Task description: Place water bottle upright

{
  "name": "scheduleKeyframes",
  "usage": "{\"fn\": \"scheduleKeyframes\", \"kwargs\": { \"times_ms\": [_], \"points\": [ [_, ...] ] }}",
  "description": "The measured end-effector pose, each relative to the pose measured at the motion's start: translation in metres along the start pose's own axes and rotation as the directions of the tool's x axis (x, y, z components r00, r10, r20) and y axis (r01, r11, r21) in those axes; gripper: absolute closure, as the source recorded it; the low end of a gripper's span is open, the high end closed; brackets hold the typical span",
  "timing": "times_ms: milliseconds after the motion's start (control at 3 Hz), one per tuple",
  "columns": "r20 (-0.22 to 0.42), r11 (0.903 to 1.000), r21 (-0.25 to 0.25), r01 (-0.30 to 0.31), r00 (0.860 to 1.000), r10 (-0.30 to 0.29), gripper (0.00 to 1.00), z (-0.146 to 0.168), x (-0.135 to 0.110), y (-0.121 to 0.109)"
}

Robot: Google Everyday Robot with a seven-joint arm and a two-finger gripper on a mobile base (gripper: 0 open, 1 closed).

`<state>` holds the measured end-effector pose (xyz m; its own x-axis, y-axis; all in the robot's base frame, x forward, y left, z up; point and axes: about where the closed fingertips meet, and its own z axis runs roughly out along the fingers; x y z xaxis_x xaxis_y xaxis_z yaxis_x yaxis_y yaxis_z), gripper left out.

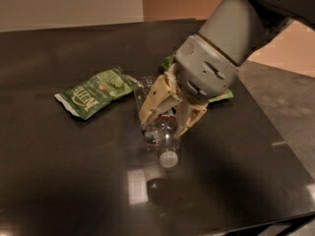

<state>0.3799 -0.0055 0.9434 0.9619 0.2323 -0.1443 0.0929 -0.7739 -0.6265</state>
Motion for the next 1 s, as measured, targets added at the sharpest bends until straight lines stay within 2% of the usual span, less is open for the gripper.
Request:
{"fn": "scheduleKeyframes", "kwargs": {
  "times_ms": [333, 667, 1000],
  "points": [
    [-0.057, 0.9889, 0.082, -0.123, 0.990, 0.128, 1.00, -0.0058, 0.0097, -0.0060],
    [-0.057, 0.9889, 0.082, -0.123, 0.990, 0.128, 1.00, -0.0058, 0.0097, -0.0060],
    [-0.046, 0.9785, 0.145, -0.147, 0.987, 0.155, 1.00, -0.0119, 0.0121, -0.0062]
  ]
}}
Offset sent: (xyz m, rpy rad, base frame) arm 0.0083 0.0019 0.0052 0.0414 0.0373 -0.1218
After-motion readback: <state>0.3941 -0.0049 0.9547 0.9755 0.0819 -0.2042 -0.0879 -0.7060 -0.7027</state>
